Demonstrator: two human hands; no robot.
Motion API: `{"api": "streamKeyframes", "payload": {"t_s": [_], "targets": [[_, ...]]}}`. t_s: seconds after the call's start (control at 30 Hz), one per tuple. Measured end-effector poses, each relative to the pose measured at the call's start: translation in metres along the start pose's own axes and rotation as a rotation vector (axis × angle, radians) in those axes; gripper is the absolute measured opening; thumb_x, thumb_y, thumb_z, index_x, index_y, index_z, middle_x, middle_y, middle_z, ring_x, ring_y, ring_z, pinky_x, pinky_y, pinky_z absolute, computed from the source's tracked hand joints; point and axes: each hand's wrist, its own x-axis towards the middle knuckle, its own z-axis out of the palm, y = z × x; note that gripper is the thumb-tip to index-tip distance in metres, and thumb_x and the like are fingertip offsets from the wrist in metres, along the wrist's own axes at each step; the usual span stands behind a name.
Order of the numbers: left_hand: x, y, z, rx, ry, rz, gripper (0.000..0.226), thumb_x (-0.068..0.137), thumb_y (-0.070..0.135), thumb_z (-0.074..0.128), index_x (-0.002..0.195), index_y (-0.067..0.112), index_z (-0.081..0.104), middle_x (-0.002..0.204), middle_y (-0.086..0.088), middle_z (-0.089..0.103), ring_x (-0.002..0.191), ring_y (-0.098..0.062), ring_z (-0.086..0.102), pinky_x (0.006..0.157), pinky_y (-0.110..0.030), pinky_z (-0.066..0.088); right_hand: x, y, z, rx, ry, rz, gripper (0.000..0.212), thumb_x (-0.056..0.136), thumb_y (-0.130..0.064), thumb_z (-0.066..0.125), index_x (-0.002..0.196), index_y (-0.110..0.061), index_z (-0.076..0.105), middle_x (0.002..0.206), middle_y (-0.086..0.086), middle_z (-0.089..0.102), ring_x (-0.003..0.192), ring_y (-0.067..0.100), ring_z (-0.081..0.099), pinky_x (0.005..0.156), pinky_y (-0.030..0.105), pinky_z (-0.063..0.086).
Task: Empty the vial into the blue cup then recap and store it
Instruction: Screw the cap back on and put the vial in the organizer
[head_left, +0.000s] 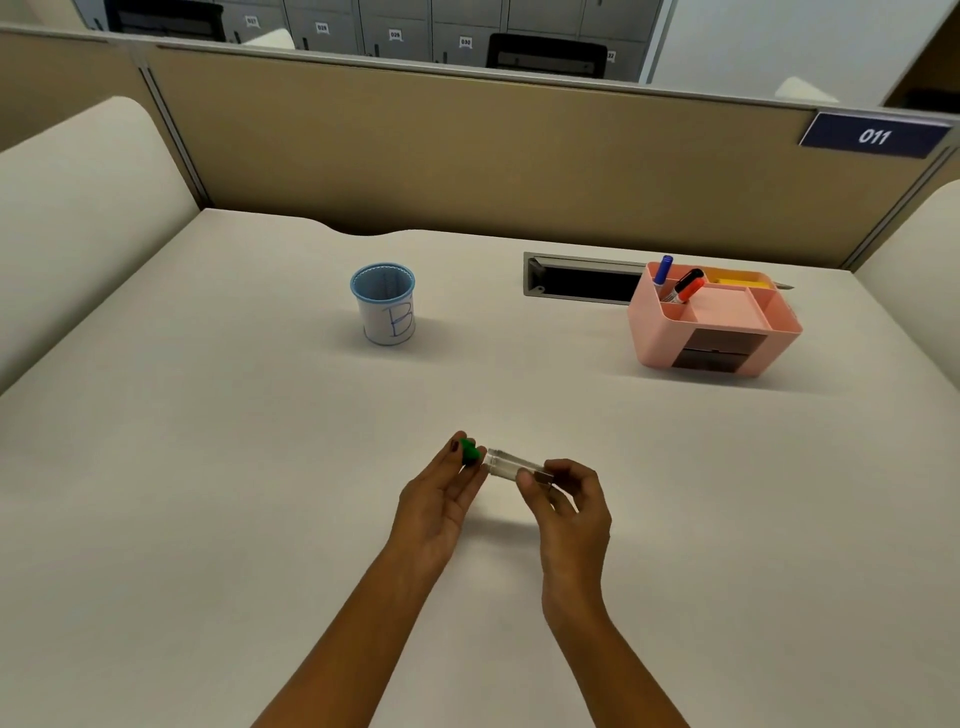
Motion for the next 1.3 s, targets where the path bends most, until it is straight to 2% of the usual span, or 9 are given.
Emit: {"api": "streamKeyframes", "payload": {"t_s": [0.13,0.23,0.4,0.6,0.73,0.9,1.03,1.17,1.3], "targets": [[-0.004,-0.003,0.002,-0.021,-0.022,-0.015,0.015,0.080,0.005,0.062,0.090,0.002,0.072,0.090,-0.013,0.075,0.087,-0.024,0.072,0.078,-0.036,0.058,-0.004,0.001,0.001,-0.063,0.007,-0.082,0.033,0.073,-0.013,0.081,0.088,-0.035,0.062,0.089,-0.020,0.070,0.087,0.001,0.068,0.066,0.009,0.051],[-0.007,-0.008,0.004,-0.030,-0.047,-0.025,0.015,0.083,0.003,0.060,0.094,0.002,0.070,0.091,-0.013,0.075,0.089,-0.024,0.071,0.083,-0.038,0.057,-0.004,-0.002,0.002,-0.097,0.010,-0.141,0.034,0.073,-0.013,0.082,0.090,-0.033,0.061,0.092,-0.013,0.070,0.087,-0.001,0.068,0.067,0.006,0.050],[-0.009,-0.011,0.008,0.007,-0.040,-0.001,0.017,0.085,0.004,0.059,0.098,0.003,0.070,0.092,-0.013,0.075,0.088,-0.024,0.072,0.081,-0.038,0.059,-0.004,-0.001,0.003,-0.122,-0.016,-0.202,0.034,0.072,-0.012,0.082,0.093,-0.027,0.060,0.094,-0.011,0.068,0.087,-0.004,0.066,0.067,0.003,0.048],[-0.010,-0.012,0.011,0.046,-0.085,0.009,0.019,0.086,0.007,0.058,0.100,0.004,0.071,0.099,-0.014,0.074,0.093,-0.026,0.070,0.077,-0.034,0.059,-0.003,0.000,0.003,-0.113,-0.015,-0.178,0.030,0.072,-0.021,0.082,0.091,-0.027,0.060,0.092,-0.012,0.069,0.084,-0.005,0.067,0.064,0.003,0.049],[-0.008,-0.009,0.011,0.118,-0.101,0.068,0.021,0.087,0.008,0.056,0.102,0.007,0.071,0.104,-0.014,0.072,0.099,-0.026,0.068,0.081,-0.034,0.058,0.001,-0.001,0.003,-0.106,-0.035,-0.107,0.029,0.069,-0.026,0.084,0.088,-0.025,0.062,0.087,-0.009,0.070,0.078,0.005,0.072,0.063,0.010,0.052],[-0.004,-0.003,0.012,0.228,-0.144,0.076,0.023,0.088,0.010,0.056,0.106,0.007,0.069,0.105,-0.013,0.073,0.100,-0.024,0.068,0.081,-0.033,0.058,0.006,-0.005,-0.001,-0.213,-0.267,-0.120,0.030,0.076,-0.023,0.080,0.096,-0.019,0.058,0.089,0.001,0.067,0.064,0.012,0.071,0.056,0.017,0.054],[-0.004,-0.002,0.014,0.383,-0.160,0.052,0.020,0.089,0.012,0.057,0.103,0.010,0.072,0.100,-0.010,0.075,0.096,-0.022,0.070,0.072,-0.025,0.059,0.013,-0.012,-0.002,-0.422,-0.457,-0.275,0.039,0.086,-0.019,0.069,0.118,-0.033,0.051,0.094,-0.010,0.064,0.078,0.002,0.065,0.061,0.010,0.050],[-0.005,-0.001,0.013,0.472,-0.122,0.043,0.016,0.086,0.017,0.062,0.096,0.011,0.075,0.094,-0.010,0.076,0.090,-0.022,0.071,0.071,-0.027,0.059,0.017,-0.014,-0.006,-0.543,-0.572,-0.384,0.047,0.092,-0.015,0.061,0.134,-0.029,0.045,0.089,-0.021,0.062,0.080,-0.008,0.062,0.067,0.005,0.047],[-0.005,-0.002,0.013,0.520,-0.128,0.013,0.015,0.083,0.022,0.066,0.088,0.012,0.077,0.089,-0.009,0.076,0.086,-0.022,0.072,0.066,-0.026,0.058,0.019,-0.013,-0.005,-0.582,-0.611,-0.430,0.046,0.090,-0.019,0.063,0.129,-0.032,0.042,0.094,-0.009,0.066,0.084,-0.005,0.063,0.069,0.007,0.050]]}}
